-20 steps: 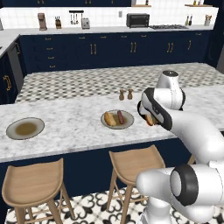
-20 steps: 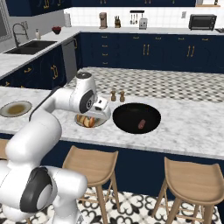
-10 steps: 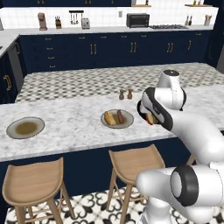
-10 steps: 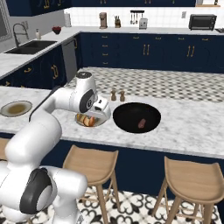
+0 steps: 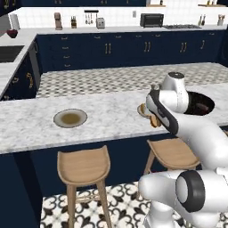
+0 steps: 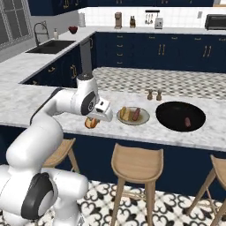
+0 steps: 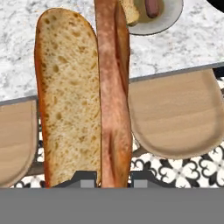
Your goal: Place one bun and one sausage from the bowl on each plate.
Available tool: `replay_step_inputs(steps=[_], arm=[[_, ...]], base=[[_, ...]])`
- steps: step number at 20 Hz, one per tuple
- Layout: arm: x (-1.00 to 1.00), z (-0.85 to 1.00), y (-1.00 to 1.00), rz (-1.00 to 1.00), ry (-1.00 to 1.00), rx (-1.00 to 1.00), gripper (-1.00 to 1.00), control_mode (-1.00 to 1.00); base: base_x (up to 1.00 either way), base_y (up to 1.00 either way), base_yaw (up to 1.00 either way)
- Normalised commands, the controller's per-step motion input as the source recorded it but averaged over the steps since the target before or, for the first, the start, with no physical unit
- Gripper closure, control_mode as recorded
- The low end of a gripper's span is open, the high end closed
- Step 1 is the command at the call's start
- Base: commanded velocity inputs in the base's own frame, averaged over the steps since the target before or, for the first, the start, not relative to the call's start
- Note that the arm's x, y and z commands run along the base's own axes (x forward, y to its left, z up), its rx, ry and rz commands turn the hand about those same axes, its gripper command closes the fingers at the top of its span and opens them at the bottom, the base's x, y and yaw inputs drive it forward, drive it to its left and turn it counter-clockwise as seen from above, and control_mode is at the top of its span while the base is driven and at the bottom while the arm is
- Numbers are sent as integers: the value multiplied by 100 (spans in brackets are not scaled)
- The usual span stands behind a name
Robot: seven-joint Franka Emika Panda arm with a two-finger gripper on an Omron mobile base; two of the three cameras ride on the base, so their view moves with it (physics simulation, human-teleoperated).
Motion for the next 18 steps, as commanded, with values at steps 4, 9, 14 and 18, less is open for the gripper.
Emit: replay_step_inputs(steps=[4, 9, 14, 18], arm=[[0, 0, 0, 0, 0, 0, 100, 100], [0, 0, 0, 0, 0, 0, 100, 100], [0, 0, 0, 0, 0, 0, 100, 100], [0, 0, 0, 0, 0, 0, 100, 100]], base=[[8, 100, 0], [21, 95, 0], [37, 72, 0], [51, 32, 0]])
